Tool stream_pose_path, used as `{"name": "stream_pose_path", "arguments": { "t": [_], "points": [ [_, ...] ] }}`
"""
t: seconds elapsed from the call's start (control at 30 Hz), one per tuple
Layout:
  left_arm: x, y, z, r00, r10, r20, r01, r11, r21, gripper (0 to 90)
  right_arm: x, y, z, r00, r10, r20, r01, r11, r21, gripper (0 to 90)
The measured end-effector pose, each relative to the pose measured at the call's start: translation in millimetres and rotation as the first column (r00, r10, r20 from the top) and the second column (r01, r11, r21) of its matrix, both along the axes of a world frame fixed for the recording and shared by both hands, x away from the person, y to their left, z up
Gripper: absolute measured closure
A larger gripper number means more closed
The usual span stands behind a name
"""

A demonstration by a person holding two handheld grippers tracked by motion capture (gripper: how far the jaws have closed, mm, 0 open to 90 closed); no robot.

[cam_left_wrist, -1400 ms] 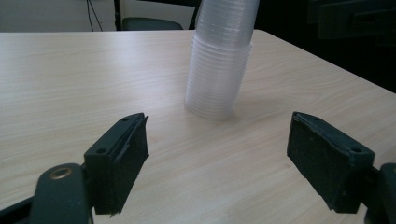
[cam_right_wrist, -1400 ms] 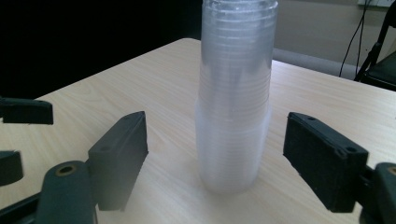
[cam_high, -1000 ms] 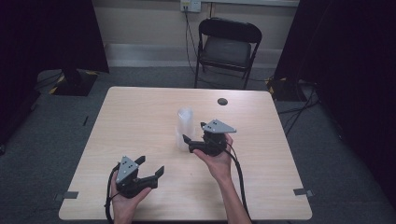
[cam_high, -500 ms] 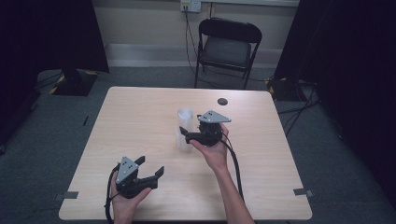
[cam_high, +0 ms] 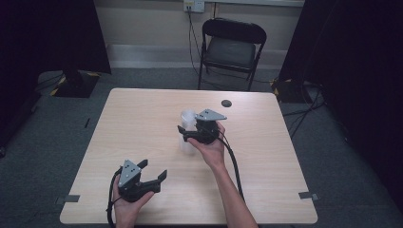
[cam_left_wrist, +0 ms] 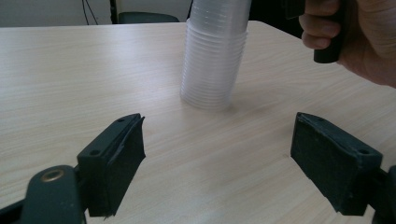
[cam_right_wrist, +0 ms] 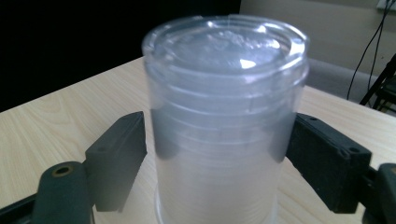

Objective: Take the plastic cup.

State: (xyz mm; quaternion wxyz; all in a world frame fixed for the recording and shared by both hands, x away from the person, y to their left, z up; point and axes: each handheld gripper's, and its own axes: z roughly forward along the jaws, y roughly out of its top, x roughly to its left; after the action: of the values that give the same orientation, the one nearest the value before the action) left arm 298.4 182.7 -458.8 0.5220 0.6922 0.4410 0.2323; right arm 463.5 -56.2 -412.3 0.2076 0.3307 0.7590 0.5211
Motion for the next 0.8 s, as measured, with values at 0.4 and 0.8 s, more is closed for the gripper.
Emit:
{"name": "stream_pose_path", "arguments": {
  "t": [0.4,0.8],
  "points": [
    [0.1,1.0,-1.3,1.0000,0.002,-0.005,-0.002,1.0000,0.006,17.5,7.2,5.5,-10.5,0.9998,-0.006,-0.019,0.006,1.000,0.006,22.0],
    [0.5,1.7,-1.5,1.0000,0.000,-0.007,0.000,1.0000,0.004,17.7,8.6,4.9,-11.7,0.9995,0.011,-0.030,-0.010,1.000,0.026,31.1]
  ]
}}
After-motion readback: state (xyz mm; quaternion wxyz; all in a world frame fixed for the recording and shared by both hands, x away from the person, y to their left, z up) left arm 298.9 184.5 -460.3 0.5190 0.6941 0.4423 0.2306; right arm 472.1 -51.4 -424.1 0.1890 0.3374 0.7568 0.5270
